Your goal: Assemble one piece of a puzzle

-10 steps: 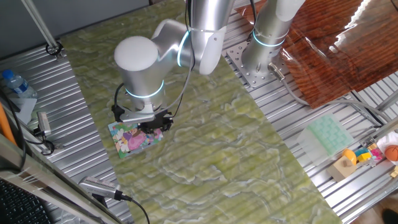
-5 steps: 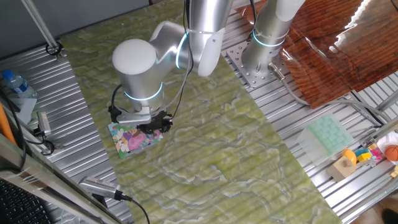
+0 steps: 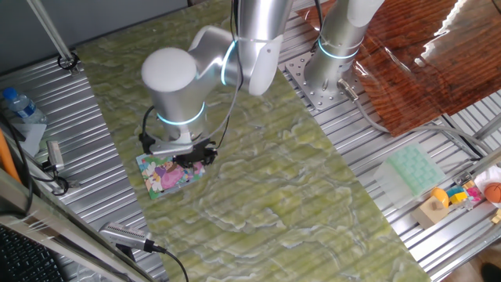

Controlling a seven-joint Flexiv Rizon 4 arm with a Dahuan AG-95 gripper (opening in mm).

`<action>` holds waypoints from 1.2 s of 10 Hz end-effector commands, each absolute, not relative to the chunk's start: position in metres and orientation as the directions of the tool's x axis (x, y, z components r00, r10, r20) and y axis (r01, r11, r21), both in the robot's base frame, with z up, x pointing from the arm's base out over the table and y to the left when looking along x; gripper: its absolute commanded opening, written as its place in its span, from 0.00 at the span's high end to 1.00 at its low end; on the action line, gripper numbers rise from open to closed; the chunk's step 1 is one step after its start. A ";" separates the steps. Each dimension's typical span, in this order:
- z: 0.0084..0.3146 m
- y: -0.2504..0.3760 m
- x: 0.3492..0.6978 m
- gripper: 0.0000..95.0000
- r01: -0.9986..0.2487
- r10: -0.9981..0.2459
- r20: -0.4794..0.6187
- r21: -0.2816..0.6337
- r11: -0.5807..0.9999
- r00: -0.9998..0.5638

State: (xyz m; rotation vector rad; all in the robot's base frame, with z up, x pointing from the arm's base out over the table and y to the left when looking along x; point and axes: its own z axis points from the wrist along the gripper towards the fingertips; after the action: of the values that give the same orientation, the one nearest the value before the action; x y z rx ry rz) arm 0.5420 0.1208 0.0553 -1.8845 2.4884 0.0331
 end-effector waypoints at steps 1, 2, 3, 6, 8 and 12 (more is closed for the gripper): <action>0.052 0.108 0.552 1.00 -0.978 -0.978 -0.036 -0.004 0.208 -0.208; 0.050 0.109 0.556 1.00 -0.981 -0.981 -0.034 -0.009 0.191 -0.191; 0.049 0.109 0.558 1.00 -0.984 -0.984 -0.033 -0.014 0.178 -0.177; 0.044 0.105 0.565 1.00 -0.995 -0.996 -0.032 -0.045 0.090 -0.088; 0.043 0.102 0.566 1.00 -0.997 -0.999 -0.027 -0.057 0.044 -0.042; 0.043 0.094 0.565 1.00 -0.997 -0.999 -0.023 -0.068 0.040 -0.038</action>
State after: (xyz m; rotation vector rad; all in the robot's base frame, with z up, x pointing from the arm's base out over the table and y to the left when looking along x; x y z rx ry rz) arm 0.5639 0.0928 0.0424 -2.1459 2.1863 -0.0774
